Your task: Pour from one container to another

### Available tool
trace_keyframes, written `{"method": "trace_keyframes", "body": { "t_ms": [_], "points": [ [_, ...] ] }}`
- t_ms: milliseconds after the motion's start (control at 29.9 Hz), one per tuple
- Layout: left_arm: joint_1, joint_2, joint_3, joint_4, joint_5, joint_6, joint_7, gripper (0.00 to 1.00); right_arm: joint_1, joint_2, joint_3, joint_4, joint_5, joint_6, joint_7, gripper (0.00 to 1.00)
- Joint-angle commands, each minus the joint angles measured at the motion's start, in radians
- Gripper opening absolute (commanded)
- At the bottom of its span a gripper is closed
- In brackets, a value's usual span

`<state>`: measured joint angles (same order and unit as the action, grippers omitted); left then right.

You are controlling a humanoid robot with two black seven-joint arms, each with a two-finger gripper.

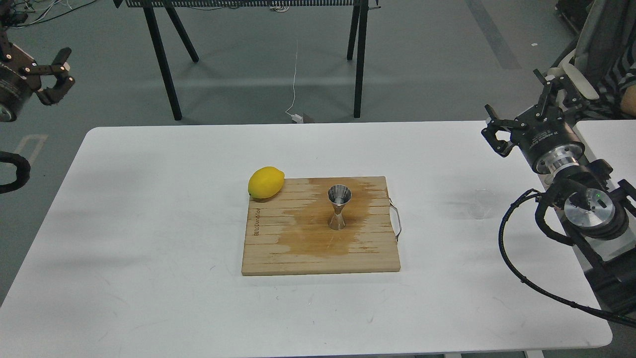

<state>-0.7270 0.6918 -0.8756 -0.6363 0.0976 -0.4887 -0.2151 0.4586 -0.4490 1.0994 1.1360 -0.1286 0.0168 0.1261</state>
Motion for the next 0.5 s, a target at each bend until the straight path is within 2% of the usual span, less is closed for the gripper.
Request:
{"method": "trace_keyframes", "body": {
  "t_ms": [0, 134, 334, 468],
  "points": [
    [0.003, -0.061, 0.006, 0.085, 0.007, 0.000, 0.000, 1.00, 0.057, -0.007, -0.042, -0.100, -0.040, 0.073, 0.000, 0.99],
    [0.001, -0.118, 0.021, 0.161, 0.007, 0.000, 0.000, 1.00, 0.060, -0.014, -0.032, -0.125, -0.040, 0.141, -0.002, 0.99],
    [-0.005, -0.161, 0.023, 0.208, 0.007, 0.000, -0.021, 1.00, 0.060, 0.001, 0.002, -0.280, -0.013, 0.291, -0.008, 0.99],
    [-0.009, -0.178, 0.023, 0.207, 0.008, 0.000, -0.024, 1.00, 0.048, 0.003, 0.002, -0.282, 0.010, 0.315, -0.005, 0.99]
  ]
}}
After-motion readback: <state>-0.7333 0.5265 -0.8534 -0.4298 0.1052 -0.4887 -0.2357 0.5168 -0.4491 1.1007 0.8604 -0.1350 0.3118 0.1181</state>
